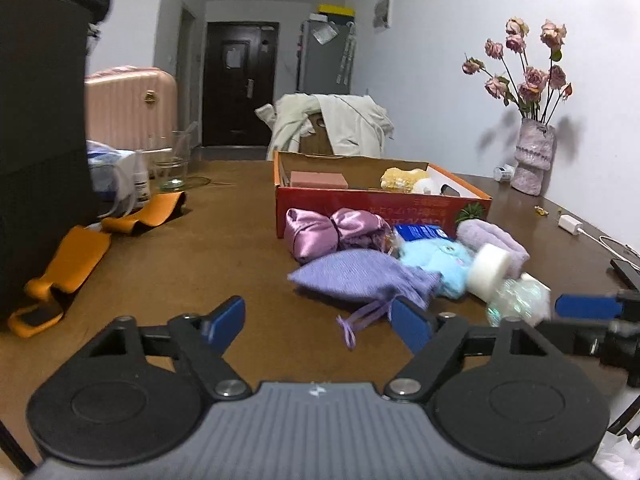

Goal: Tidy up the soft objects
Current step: 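Withdraw both grippers from the box and move them to the purple sachet, then close both grippers on the purple drawstring sachet and lift it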

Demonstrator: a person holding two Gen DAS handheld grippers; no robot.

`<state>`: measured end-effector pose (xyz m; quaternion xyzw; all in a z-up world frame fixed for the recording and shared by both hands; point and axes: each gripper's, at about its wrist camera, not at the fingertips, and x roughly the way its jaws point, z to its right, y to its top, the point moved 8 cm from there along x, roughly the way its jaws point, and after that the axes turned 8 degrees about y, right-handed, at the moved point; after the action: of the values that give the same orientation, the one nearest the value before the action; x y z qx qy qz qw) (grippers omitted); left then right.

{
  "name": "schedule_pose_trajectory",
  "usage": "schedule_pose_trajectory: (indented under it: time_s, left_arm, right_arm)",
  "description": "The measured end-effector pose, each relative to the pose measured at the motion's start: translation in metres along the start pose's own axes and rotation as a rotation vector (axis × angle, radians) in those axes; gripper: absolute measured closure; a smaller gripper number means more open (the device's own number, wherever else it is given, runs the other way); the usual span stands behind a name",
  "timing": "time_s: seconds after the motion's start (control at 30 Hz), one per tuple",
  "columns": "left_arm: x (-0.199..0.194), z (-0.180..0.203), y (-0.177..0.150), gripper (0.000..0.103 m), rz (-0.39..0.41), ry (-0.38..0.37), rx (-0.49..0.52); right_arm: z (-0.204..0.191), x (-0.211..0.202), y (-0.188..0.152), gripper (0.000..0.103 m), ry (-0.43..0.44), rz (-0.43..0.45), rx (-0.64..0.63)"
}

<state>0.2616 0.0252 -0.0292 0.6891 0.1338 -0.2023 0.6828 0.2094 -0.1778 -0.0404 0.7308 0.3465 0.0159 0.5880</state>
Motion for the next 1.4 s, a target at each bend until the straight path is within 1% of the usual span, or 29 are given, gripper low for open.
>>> schedule_pose_trajectory:
  time_s: [0.03,0.07,0.1,0.17,0.27,0.33,0.4,0.47,0.53,0.57,0.63,0.67,0.73,0.8,0.83,0.87,0.9,0.93,1.0,1.07,1.13,1.2,1.33,1.4]
  left_arm:
    - [0.013,-0.002,0.005,0.027,-0.01,-0.015,-0.003]
    - [0.025,-0.004,0.011,0.029,-0.021,-0.028,-0.009]
    - [0.037,-0.006,0.016,0.03,-0.032,-0.045,-0.016]
    - [0.062,-0.009,0.025,0.031,-0.053,-0.08,-0.039]
    - [0.094,-0.012,0.028,0.031,-0.113,-0.131,-0.08]
    - [0.113,-0.012,0.026,0.034,-0.149,-0.164,-0.106]
    - [0.128,-0.011,0.023,0.041,-0.185,-0.2,-0.121]
    - [0.14,-0.012,0.019,0.048,-0.216,-0.244,-0.149]
    - [0.145,-0.014,0.016,0.054,-0.245,-0.298,-0.193]
    - [0.145,-0.016,0.014,0.06,-0.261,-0.329,-0.221]
    - [0.144,-0.015,0.007,0.068,-0.299,-0.375,-0.249]
    - [0.14,-0.014,0.004,0.07,-0.3,-0.383,-0.25]
    - [0.129,-0.013,-0.001,0.071,-0.289,-0.375,-0.24]
    - [0.118,-0.012,-0.006,0.076,-0.278,-0.377,-0.233]
    - [0.113,-0.013,-0.008,0.081,-0.276,-0.366,-0.241]
    - [0.108,-0.013,-0.009,0.086,-0.272,-0.367,-0.241]
    - [0.101,-0.012,-0.01,0.087,-0.267,-0.361,-0.237]
    - [0.093,-0.012,-0.011,0.087,-0.258,-0.353,-0.23]
    - [0.072,-0.01,-0.013,0.088,-0.245,-0.366,-0.216]
    - [0.05,-0.004,-0.018,0.088,-0.226,-0.376,-0.181]
    - [0.033,0.003,-0.028,0.088,-0.218,-0.363,-0.138]
    - [0.022,0.009,-0.038,0.088,-0.235,-0.35,-0.116]
    - [0.013,0.011,-0.051,0.091,-0.24,-0.296,-0.122]
    - [0.008,0.012,-0.054,0.091,-0.236,-0.284,-0.122]
  right_arm:
    - [0.003,0.01,0.002,0.025,-0.003,-0.006,0.014]
    - [0.005,0.017,0.003,0.028,-0.003,-0.011,0.026]
    - [0.007,0.027,0.005,0.03,-0.002,-0.019,0.04]
    - [0.011,0.044,0.008,0.04,-0.003,-0.036,0.054]
    - [0.017,0.068,0.014,0.044,-0.01,-0.048,0.061]
    - [0.022,0.082,0.019,0.046,-0.014,-0.045,0.08]
    - [0.029,0.092,0.023,0.049,-0.023,-0.036,0.104]
    - [0.036,0.1,0.027,0.055,-0.027,-0.022,0.134]
    - [0.043,0.107,0.03,0.056,-0.016,-0.011,0.179]
    - [0.046,0.111,0.031,0.057,-0.009,-0.016,0.198]
    - [0.048,0.118,0.029,0.057,0.001,-0.027,0.217]
    - [0.048,0.121,0.029,0.057,-0.004,-0.03,0.215]
    - [0.047,0.124,0.027,0.057,-0.003,-0.032,0.207]
    - [0.046,0.125,0.026,0.06,0.011,-0.035,0.209]
    - [0.046,0.124,0.024,0.068,0.017,-0.043,0.21]
    - [0.046,0.123,0.023,0.078,0.022,-0.053,0.211]
    - [0.045,0.122,0.021,0.085,0.031,-0.064,0.21]
    - [0.043,0.118,0.019,0.089,0.043,-0.078,0.206]
    - [0.036,0.11,0.017,0.089,0.073,-0.1,0.188]
    - [0.026,0.102,0.013,0.089,0.092,-0.142,0.132]
    - [0.021,0.093,0.008,0.088,0.072,-0.167,0.083]
    - [0.019,0.087,0.003,0.088,0.06,-0.184,0.075]
    - [0.016,0.076,-0.008,0.078,0.02,-0.182,0.077]
    - [0.014,0.072,-0.012,0.071,0.001,-0.177,0.067]
